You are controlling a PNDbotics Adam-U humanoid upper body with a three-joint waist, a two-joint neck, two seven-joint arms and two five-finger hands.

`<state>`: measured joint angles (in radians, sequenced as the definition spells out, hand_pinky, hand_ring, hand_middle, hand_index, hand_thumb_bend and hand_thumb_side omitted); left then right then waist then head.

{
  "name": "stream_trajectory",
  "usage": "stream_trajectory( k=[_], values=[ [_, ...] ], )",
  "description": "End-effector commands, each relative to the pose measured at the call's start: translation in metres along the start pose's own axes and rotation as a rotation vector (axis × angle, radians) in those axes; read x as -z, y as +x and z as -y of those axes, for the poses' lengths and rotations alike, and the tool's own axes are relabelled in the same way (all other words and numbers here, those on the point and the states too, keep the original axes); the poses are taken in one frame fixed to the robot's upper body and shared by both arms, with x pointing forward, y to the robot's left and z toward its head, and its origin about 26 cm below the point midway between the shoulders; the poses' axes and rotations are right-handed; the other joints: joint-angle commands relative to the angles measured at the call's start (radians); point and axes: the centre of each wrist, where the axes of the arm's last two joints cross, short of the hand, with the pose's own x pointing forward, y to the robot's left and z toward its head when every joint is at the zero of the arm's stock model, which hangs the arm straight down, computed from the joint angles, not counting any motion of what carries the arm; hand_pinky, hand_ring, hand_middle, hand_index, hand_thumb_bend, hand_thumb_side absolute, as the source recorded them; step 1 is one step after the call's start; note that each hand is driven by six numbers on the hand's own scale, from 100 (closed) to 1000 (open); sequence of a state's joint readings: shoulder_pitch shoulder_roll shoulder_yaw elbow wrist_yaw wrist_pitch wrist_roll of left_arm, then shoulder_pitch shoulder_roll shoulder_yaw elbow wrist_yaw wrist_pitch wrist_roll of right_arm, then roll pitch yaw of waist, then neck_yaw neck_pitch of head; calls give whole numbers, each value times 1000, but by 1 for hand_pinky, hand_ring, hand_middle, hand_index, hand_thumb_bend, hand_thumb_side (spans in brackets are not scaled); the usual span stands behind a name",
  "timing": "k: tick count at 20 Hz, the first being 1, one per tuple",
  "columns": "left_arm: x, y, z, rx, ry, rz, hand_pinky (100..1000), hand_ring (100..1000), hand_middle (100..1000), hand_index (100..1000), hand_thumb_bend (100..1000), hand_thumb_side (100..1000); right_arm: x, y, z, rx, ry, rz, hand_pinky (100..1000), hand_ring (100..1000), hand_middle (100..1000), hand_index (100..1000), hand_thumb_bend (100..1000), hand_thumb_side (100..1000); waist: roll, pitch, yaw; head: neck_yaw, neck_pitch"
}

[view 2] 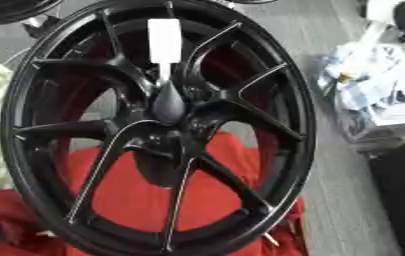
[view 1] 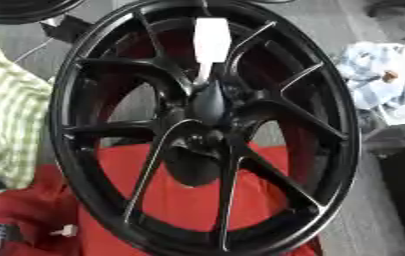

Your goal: Pull the pin out of the wheel hub.

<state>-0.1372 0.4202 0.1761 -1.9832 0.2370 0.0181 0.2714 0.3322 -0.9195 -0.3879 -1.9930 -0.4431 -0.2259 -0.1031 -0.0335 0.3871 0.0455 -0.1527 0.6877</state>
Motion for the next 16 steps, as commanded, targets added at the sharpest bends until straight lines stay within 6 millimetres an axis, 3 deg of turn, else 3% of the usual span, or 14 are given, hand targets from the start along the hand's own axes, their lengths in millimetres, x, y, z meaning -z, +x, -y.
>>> stream_trajectory(
  k=[1,4,5,6,8,9,11,12,13,16],
  values=[
    [2,7,-3,6,10,29,557,627,550,720,100,735,-27,-13,-2,-98,-139,-7,897,719,544,501,100,422,9,-25,-3,13,3],
    [2,6,-1,-8,11,30,558,628,551,721,100,736,-57,-30,-21,-164,-242,-88,898,751,614,575,100,402,24,-24,-3,21,2],
    [2,6,-1,-10,12,29,558,627,550,720,100,735,-65,-35,-29,-179,-265,-125,900,791,705,671,100,100,28,-23,-4,21,2],
    [2,6,-1,-12,15,30,558,626,547,719,100,732,-73,-40,-40,-194,-275,-176,899,806,749,704,100,389,31,-22,-4,20,3],
    [2,6,-2,-11,26,35,558,626,545,718,100,731,-84,-46,-58,-231,-282,-280,900,819,791,753,100,397,36,-19,-6,19,1],
    [1,5,-1,-11,31,35,558,625,544,717,100,732,-89,-48,-65,-245,-287,-328,914,860,876,844,100,429,38,-18,-6,20,-1],
    [1,5,-1,-13,37,33,558,625,543,718,100,732,-95,-50,-76,-265,-281,-406,951,926,982,910,100,348,40,-17,-7,19,-3],
    [1,5,-1,-15,39,32,558,625,543,718,100,732,-97,-51,-80,-273,-273,-434,954,931,989,912,100,333,41,-17,-7,19,-3],
    [1,5,-1,-14,39,32,559,625,540,717,100,733,-99,-52,-84,-273,-266,-464,970,955,1000,927,100,198,42,-17,-7,19,-3],
    [0,5,-1,-14,43,27,560,625,535,715,100,736,-101,-53,-91,-261,-237,-539,981,977,1000,930,100,212,45,-17,-8,24,-7]
  ],
)
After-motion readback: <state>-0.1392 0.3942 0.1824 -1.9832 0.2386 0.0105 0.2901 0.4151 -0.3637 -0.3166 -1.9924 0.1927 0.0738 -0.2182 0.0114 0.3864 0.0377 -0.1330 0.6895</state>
